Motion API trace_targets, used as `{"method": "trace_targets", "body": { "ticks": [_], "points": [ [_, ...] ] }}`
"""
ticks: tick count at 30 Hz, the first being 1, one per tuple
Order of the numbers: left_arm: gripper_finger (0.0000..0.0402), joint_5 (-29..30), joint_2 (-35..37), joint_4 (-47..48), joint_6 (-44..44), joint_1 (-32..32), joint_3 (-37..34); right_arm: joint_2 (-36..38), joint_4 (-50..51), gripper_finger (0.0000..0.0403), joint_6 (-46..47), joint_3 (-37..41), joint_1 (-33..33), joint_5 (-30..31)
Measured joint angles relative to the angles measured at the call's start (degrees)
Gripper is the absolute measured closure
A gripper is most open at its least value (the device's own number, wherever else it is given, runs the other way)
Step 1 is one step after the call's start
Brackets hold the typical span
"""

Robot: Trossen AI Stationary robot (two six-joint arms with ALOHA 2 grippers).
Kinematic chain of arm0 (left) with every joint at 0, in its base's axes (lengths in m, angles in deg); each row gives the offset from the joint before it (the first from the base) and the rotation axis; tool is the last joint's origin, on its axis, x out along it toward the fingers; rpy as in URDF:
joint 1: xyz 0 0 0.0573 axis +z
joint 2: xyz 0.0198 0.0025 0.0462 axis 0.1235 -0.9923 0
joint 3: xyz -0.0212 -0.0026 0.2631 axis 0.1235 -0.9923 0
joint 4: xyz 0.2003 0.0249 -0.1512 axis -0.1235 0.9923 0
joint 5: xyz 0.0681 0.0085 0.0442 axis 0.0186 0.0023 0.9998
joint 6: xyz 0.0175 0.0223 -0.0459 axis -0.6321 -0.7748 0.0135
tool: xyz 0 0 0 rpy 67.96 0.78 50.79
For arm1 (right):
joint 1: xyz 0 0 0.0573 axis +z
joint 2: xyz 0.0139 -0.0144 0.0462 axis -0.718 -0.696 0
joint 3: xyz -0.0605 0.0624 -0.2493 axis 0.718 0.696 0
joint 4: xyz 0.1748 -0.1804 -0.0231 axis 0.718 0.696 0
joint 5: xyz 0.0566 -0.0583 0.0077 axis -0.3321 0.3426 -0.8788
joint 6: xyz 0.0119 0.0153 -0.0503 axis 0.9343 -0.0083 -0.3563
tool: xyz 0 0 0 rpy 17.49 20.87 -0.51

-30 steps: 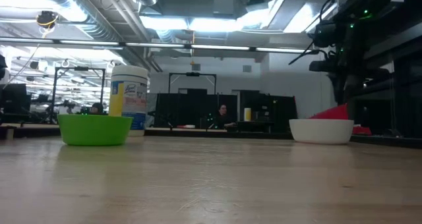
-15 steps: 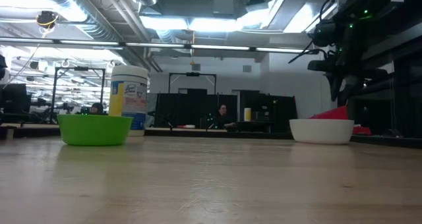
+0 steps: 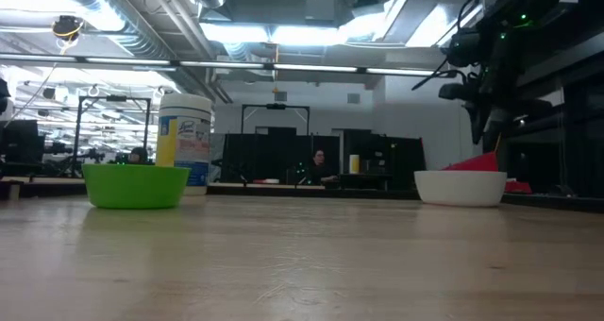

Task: Nest bowls inside each other
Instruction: Stack the red bowl on the blue bowl

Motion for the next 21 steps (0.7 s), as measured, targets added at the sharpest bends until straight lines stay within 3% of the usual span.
{"method": "trace_targets", "body": {
  "ticks": [3, 8, 21],
  "points": [
    [0.0245, 0.0, 0.0, 0.0, 0.0, 0.0, 0.0, 0.0, 0.2, 0.0303, 0.7, 0.0, 0.0, 2.7],
    [0.0245, 0.0, 0.0, 0.0, 0.0, 0.0, 0.0, 0.0, -0.4, 0.0391, 0.7, 0.0, 0.0, 5.6],
    [0.0245, -0.9, 0.0, 0.7, -0.4, 2.0, 0.0, 0.0, 8.3, 0.0401, 0.5, 0.0, 0.0, 6.8]
  ]
}}
